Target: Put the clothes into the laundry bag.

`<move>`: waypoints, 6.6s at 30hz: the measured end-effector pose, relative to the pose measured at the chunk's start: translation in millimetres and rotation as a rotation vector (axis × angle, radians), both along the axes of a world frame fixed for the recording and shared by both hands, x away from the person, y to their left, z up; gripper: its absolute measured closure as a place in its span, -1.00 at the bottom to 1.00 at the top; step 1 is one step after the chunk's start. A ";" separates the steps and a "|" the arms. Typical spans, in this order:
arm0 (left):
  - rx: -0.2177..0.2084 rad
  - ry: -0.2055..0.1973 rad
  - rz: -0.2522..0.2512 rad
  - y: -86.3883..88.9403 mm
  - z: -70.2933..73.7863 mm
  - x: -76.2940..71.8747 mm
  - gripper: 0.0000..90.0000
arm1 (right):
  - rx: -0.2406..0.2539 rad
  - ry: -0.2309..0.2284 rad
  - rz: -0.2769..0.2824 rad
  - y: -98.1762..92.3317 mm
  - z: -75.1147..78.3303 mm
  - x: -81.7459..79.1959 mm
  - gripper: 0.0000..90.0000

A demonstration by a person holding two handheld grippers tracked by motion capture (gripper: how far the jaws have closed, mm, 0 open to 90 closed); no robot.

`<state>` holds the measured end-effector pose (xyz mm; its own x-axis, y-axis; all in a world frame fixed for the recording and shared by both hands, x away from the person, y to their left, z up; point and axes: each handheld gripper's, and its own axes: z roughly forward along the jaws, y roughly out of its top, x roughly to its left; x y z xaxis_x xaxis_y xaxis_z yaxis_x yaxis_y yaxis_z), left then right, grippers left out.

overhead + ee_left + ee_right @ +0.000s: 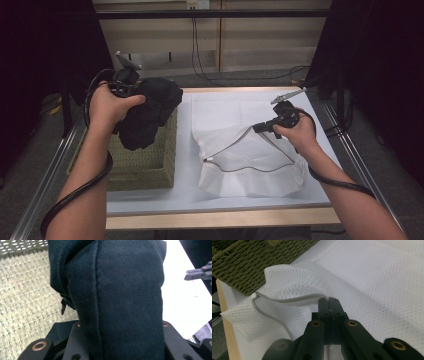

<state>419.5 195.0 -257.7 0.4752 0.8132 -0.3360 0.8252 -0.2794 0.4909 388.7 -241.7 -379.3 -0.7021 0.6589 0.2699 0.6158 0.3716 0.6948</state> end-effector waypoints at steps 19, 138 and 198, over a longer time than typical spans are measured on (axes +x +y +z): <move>-0.015 0.010 -0.081 -16.3 23.6 -0.7 0.45 | 0.004 0.002 0.000 -1.1 -1.1 0.7 1.00; -0.116 0.089 -0.599 -149.0 4.1 -60.7 0.45 | 0.006 0.017 -0.049 -0.3 -11.8 14.2 1.00; -0.064 0.156 -0.597 -201.8 -116.5 -57.0 0.45 | 0.006 -0.003 -0.040 1.4 -1.4 11.3 1.00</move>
<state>362.5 -6.8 -374.2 0.7835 0.3978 -0.4774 0.5986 -0.6894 0.4080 400.0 -240.3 -380.7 -0.6763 0.6846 0.2721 0.6280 0.3427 0.6987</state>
